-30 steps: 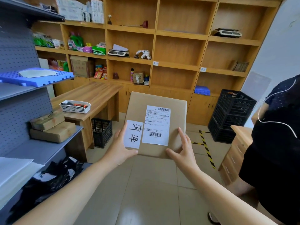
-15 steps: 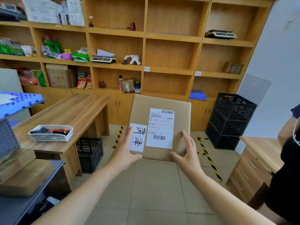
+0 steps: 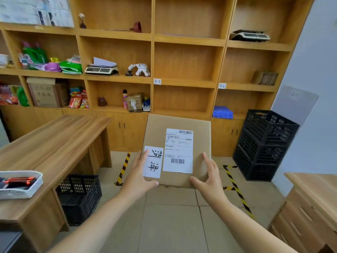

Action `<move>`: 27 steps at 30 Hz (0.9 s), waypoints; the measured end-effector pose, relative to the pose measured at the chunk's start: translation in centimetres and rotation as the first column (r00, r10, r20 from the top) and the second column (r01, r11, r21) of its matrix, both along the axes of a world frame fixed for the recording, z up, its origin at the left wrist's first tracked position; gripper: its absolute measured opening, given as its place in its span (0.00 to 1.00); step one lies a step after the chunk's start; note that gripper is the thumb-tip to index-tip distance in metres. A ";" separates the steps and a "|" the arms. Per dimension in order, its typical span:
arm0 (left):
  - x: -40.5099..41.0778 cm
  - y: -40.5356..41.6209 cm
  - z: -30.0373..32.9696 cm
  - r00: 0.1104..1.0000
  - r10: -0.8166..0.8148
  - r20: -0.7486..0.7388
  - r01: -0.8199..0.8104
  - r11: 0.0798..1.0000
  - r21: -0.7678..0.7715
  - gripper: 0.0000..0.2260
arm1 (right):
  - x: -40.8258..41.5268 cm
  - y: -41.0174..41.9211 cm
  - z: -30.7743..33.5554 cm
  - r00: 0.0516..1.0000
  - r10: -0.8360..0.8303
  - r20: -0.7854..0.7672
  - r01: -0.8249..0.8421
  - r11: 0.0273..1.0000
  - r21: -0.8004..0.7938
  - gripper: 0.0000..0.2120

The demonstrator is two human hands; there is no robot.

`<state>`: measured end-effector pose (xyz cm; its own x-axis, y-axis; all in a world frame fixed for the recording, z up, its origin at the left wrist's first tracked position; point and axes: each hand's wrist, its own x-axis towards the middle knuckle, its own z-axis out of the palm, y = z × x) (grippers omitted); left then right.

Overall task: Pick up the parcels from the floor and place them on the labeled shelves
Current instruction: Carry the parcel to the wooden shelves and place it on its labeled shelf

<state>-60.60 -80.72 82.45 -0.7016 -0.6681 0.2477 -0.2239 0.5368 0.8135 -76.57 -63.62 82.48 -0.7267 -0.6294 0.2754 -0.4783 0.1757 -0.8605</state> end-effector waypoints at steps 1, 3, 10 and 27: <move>-1.9 -1.2 0.1 1.000 0.011 0.005 -0.011 1.000 -0.002 0.49 | -2.0 -1.2 0.3 1.000 0.008 0.004 -0.008 1.000 0.000 0.41; -5.5 -3.3 0.6 0.999 0.033 0.016 -0.033 0.999 -0.006 0.49 | -6.0 -3.6 1.0 0.999 0.030 0.025 -0.031 1.000 0.006 0.40; -15.2 -10.4 0.8 0.995 0.099 -0.016 -0.099 0.995 0.027 0.47 | -17.0 -12.3 2.3 0.995 0.103 -0.010 -0.102 0.994 0.034 0.40; -34.5 -41.8 0.1 0.999 0.032 -0.033 -0.030 0.998 0.058 0.47 | -35.3 -41.8 1.0 0.997 0.056 0.055 -0.058 0.998 0.024 0.38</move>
